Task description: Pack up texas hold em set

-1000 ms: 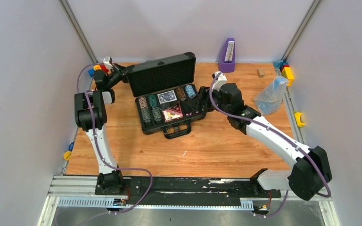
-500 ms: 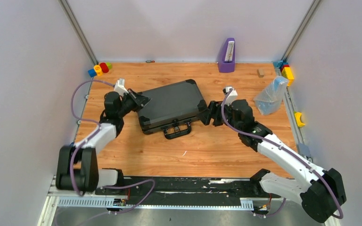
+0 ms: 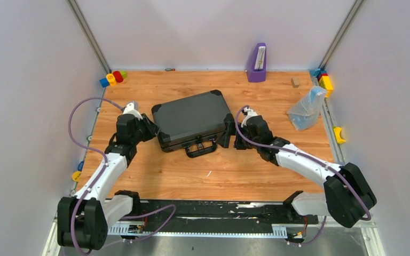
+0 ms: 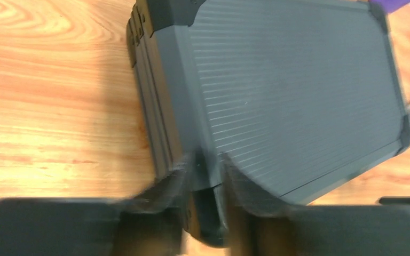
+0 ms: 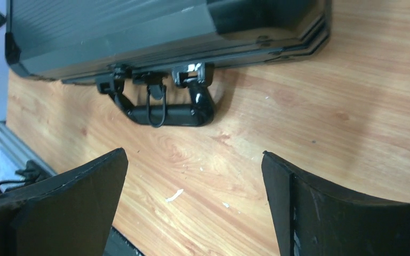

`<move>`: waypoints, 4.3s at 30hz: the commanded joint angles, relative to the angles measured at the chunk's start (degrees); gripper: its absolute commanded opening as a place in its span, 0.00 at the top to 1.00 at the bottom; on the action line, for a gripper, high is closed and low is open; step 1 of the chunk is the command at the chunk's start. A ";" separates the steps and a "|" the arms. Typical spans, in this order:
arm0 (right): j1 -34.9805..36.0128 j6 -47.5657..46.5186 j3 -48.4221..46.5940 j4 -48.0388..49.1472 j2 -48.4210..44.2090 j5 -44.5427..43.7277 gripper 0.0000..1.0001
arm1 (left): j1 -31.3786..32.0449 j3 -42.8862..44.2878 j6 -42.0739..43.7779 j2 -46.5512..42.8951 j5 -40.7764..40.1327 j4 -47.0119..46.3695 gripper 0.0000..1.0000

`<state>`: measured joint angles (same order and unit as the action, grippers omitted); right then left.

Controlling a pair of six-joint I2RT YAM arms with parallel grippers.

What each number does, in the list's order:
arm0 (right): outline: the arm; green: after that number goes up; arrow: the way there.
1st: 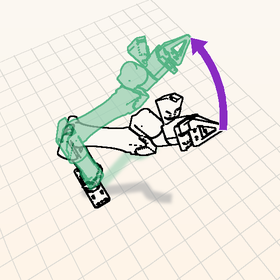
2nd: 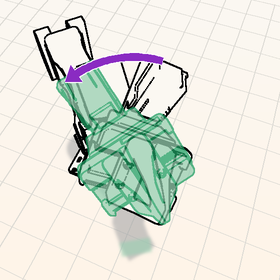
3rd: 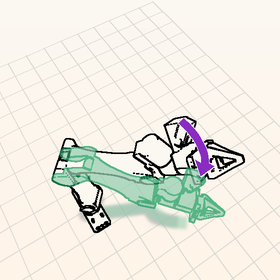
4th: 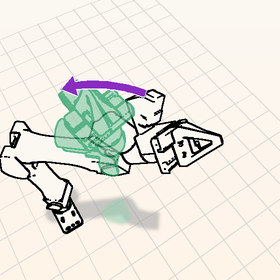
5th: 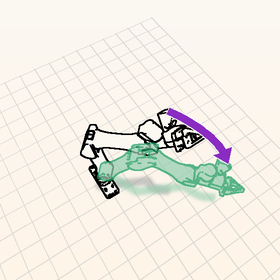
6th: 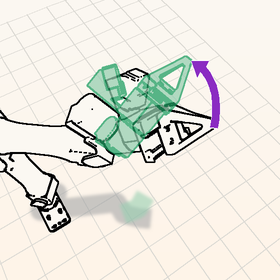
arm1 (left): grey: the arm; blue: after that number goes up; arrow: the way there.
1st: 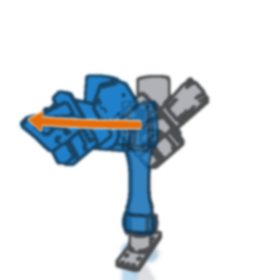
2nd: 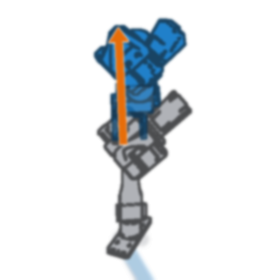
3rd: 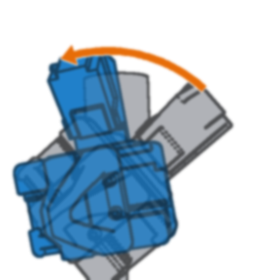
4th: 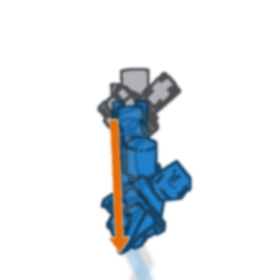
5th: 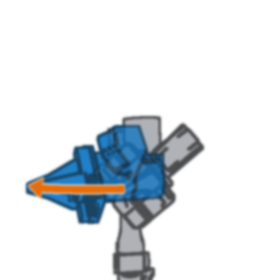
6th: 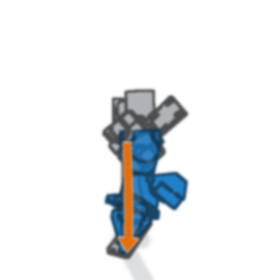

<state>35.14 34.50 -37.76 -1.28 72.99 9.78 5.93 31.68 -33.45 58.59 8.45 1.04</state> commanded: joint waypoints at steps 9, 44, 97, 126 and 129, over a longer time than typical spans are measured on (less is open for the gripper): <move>-9.20 -2.82 -16.49 -0.84 7.68 -4.42 0.00 | -1.41 -1.93 -4.64 -0.20 1.02 0.08 0.00; 0.60 10.12 3.76 8.33 2.91 3.27 0.61 | 9.72 28.25 7.10 48.72 27.60 -6.92 0.56; 5.21 -7.69 -9.35 -11.20 8.09 -8.24 0.74 | 12.98 -3.95 -1.67 -20.28 5.80 12.27 0.01; 5.21 -6.65 -8.74 -10.59 9.37 -6.63 1.00 | 24.70 -20.87 -25.01 1.82 5.45 -25.08 0.38; 5.21 -6.55 -8.82 -10.64 9.28 -6.71 1.00 | 24.86 -20.94 -26.76 7.44 7.04 -29.52 0.38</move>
<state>40.25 27.55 -48.53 -6.44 80.60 2.42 30.41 10.31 -57.63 60.73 14.92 -19.70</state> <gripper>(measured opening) 0.010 0.629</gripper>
